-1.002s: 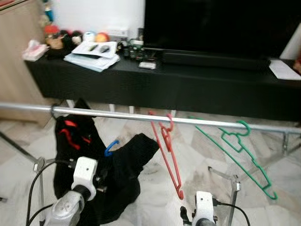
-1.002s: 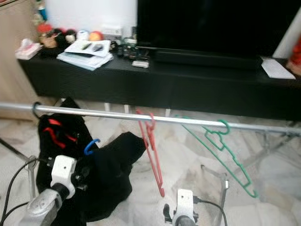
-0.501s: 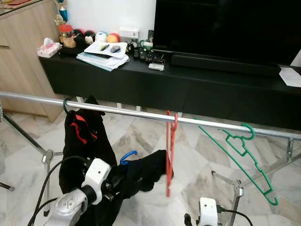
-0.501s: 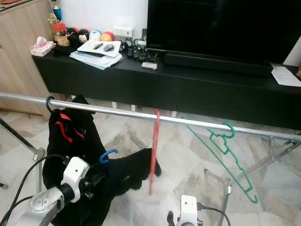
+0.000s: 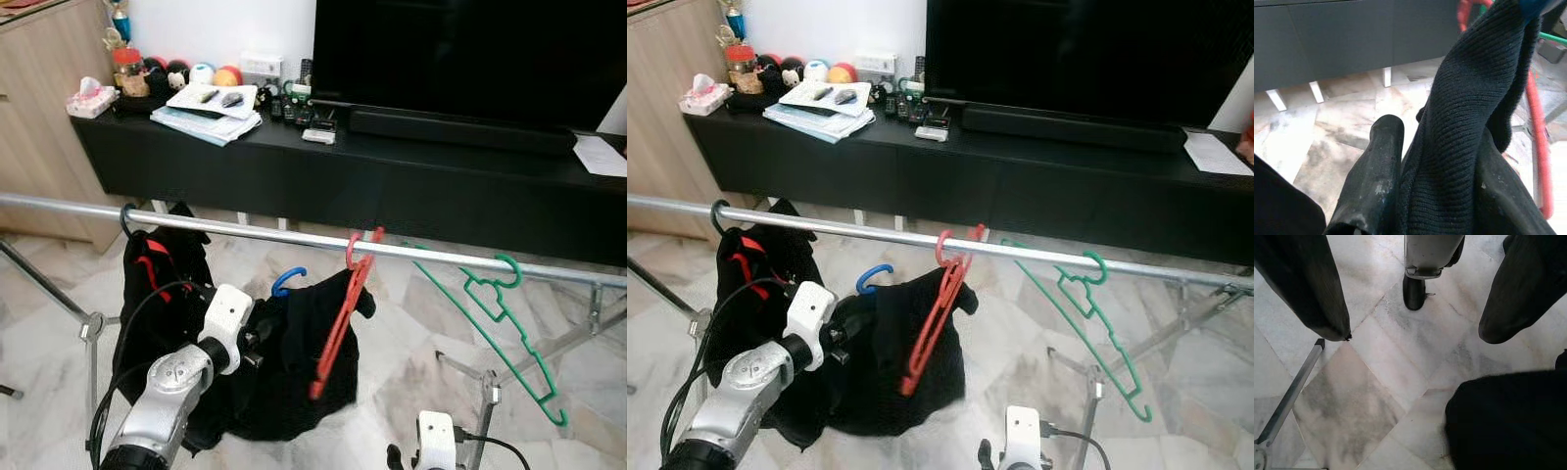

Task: Hang hanger

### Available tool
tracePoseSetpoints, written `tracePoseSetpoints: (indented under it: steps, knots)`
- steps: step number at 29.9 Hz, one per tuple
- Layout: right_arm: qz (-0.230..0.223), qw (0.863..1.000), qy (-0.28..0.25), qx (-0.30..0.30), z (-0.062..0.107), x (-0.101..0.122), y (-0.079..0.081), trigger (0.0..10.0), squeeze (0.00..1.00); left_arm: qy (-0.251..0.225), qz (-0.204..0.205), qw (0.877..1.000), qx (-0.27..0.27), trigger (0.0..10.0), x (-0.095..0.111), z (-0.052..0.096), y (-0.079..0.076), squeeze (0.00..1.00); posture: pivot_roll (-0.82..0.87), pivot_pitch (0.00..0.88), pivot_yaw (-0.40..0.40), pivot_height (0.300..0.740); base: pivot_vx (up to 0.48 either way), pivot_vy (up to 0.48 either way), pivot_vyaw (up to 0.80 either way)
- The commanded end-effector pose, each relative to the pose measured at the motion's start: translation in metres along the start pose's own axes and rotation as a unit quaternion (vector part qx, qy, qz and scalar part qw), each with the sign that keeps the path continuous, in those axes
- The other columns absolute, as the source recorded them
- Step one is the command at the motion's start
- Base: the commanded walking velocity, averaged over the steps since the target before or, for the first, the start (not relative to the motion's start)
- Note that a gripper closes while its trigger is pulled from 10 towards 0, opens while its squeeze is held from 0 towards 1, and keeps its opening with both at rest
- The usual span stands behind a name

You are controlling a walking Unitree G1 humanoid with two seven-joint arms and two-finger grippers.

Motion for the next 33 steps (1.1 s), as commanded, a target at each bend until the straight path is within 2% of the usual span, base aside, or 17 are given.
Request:
tracePoseSetpoints:
  steps: [1, 4, 7, 16, 24, 26, 28, 31, 33]
  knots:
    - [0.003, 1.0, 0.007, 0.001, 0.0, -0.004, -0.001, 10.0, 0.0, -0.02, -0.003, 0.999, 0.03, 10.0, 0.011, -0.005, 0.01, 0.0, -0.04, 0.11, -0.041, 0.74, 0.0, 0.0, 0.0]
    - [0.005, 1.0, 0.008, 0.001, 0.0, -0.004, -0.001, 10.0, 0.0, -0.015, -0.003, 0.997, 0.075, 10.0, 0.01, -0.009, 0.021, 0.0, -0.04, 0.107, -0.042, 0.74, 0.0, 0.0, 0.0]
    - [0.005, 1.0, 0.007, 0.0, 0.0, -0.004, -0.001, 10.0, 0.0, -0.032, 0.016, 0.996, 0.079, 10.0, 0.015, -0.01, 0.023, 0.0, -0.04, 0.105, -0.045, 0.74, 0.0, 0.0, 0.0]
    - [0.009, 1.0, 0.007, 0.0, 0.0, -0.004, -0.002, 10.0, 0.0, -0.046, 0.016, 0.995, 0.086, 10.0, 0.025, -0.019, 0.025, 0.0, -0.04, 0.103, -0.048, 0.74, 0.0, 0.0, 0.0]
    - [0.007, 1.0, 0.006, -0.002, 0.0, -0.004, -0.003, 10.0, 0.0, -0.057, 0.006, 0.995, 0.086, 10.0, 0.037, -0.033, 0.025, 0.0, -0.05, 0.103, -0.043, 0.74, 0.0, 0.0, 0.0]
    - [0.006, 1.0, 0.006, -0.002, 0.0, -0.004, -0.003, 10.0, 0.0, -0.053, 0.004, 0.994, 0.094, 10.0, 0.038, -0.034, 0.027, 0.0, -0.05, 0.103, -0.043, 0.74, 0.0, 0.0, 0.0]
    - [0.007, 1.0, 0.007, -0.001, 0.0, -0.004, -0.003, 10.0, 0.0, -0.024, -0.008, 0.992, 0.126, 10.0, 0.032, -0.037, 0.034, 0.0, -0.05, 0.103, -0.044, 0.74, 0.0, 0.0, 0.0]
    - [0.007, 1.0, 0.007, -0.001, 0.0, -0.004, -0.003, 10.0, 0.0, -0.009, -0.011, 0.99, 0.139, 10.0, 0.027, -0.038, 0.036, 0.0, -0.05, 0.103, -0.045, 0.74, 0.0, 0.0, 0.0]
    - [0.008, 1.0, 0.007, -0.001, 0.0, -0.004, -0.003, 10.0, 0.0, 0.004, -0.003, 0.987, 0.161, 10.0, 0.023, -0.039, 0.041, 0.0, -0.06, 0.102, -0.047, 0.74, 0.0, 0.0, 0.0]
Point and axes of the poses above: a point about 5 cm out from each wrist's last joint towards the gripper, its own z axis pointing back from the gripper into the wrist, its own x axis along the axis of the wrist's last joint, y = z × x, the point moved 4 cm from there along -z, pointing out of the wrist towards the gripper
